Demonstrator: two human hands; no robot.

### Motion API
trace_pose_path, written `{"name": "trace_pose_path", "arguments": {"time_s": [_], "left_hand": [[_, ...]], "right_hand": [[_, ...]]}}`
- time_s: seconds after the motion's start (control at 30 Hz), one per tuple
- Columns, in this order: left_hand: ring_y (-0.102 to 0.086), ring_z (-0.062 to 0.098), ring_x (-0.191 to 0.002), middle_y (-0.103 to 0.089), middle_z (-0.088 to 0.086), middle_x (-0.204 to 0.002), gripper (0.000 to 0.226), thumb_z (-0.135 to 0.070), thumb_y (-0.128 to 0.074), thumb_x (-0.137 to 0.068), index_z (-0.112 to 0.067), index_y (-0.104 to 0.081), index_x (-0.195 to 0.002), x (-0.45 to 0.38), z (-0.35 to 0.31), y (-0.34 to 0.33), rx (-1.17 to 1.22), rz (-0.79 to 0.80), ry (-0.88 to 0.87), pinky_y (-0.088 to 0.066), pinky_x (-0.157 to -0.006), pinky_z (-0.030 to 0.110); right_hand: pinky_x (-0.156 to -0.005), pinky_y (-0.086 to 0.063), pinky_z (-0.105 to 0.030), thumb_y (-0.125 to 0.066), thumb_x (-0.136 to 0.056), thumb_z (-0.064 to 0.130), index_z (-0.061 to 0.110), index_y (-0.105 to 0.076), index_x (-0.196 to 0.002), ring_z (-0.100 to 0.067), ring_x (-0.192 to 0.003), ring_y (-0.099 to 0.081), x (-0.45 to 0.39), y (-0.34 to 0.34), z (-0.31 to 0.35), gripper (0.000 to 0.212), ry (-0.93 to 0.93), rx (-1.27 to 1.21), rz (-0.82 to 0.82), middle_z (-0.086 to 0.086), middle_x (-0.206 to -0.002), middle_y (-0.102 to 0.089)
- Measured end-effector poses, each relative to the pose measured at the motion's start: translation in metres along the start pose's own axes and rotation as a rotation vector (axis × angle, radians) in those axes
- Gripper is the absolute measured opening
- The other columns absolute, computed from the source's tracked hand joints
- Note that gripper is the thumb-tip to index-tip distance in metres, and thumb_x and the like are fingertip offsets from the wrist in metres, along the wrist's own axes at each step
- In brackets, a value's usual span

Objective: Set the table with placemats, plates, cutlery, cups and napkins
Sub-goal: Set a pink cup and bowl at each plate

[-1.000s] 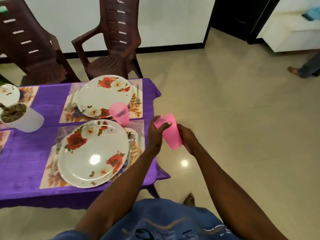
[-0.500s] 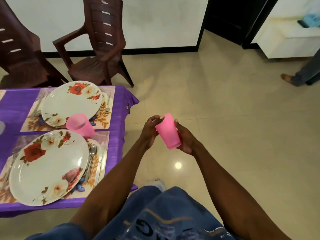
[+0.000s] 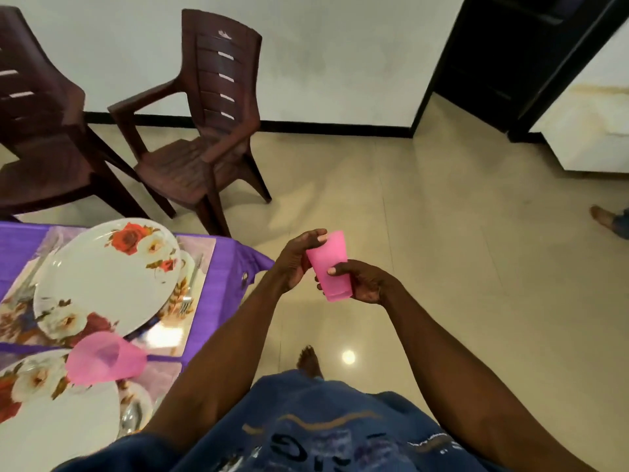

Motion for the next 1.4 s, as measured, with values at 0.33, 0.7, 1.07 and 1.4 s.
{"name": "trace_pose_path", "arguments": {"time_s": [0.33, 0.7, 1.07, 1.4], "left_hand": [[-0.06, 0.024, -0.091, -0.067, 0.004, -0.098, 0.056, -0.033, -0.081, -0.055, -0.013, -0.066, -0.105, -0.119, -0.094, 0.077, 0.124, -0.303, -0.113, -0.046, -0.074, 0.035], [-0.062, 0.022, -0.088, -0.069, 0.002, -0.094, 0.057, -0.04, -0.081, -0.058, -0.016, -0.066, -0.107, -0.185, -0.169, 0.154, 0.228, -0.801, -0.294, -0.047, -0.072, 0.034], [-0.063, 0.014, -0.102, -0.066, -0.002, -0.112, 0.068, -0.039, -0.088, -0.057, -0.017, -0.064, -0.117, -0.147, -0.188, 0.217, 0.327, -1.52, -0.516, -0.055, -0.088, 0.031], [-0.063, 0.026, -0.104, -0.066, 0.005, -0.114, 0.075, -0.054, -0.08, -0.052, -0.017, -0.064, -0.116, -0.027, -0.174, 0.311, 0.486, -1.943, -0.572, -0.054, -0.092, 0.045]], "right_hand": [[-0.085, -0.051, -0.04, -0.07, -0.073, 0.012, 0.002, -0.058, -0.118, -0.029, -0.091, -0.064, -0.154, -0.017, 0.133, 0.048, -0.055, 0.23, 0.157, -0.016, -0.1, -0.066], [-0.091, -0.051, -0.046, -0.074, -0.074, 0.017, 0.008, -0.054, -0.128, -0.035, -0.105, -0.059, -0.315, -0.051, 0.249, 0.059, -0.212, 0.658, 0.487, -0.021, -0.114, -0.061], [-0.06, -0.054, -0.026, -0.09, -0.056, 0.033, 0.014, -0.055, -0.122, -0.025, -0.095, -0.063, -0.403, -0.172, 0.259, 0.077, 0.195, 1.186, 0.658, -0.008, -0.11, -0.062], [-0.087, -0.055, -0.038, -0.081, -0.07, 0.021, 0.015, -0.053, -0.127, -0.025, -0.105, -0.062, -0.412, -0.336, 0.179, 0.064, -0.209, 1.259, 1.283, -0.011, -0.117, -0.064]]}}
Point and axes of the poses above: each hand's wrist, its own x-axis away from the middle knuckle, its own y-axis out of the back of the hand, z = x × y, the point moved 5 cm from there along -x, towards the middle knuckle
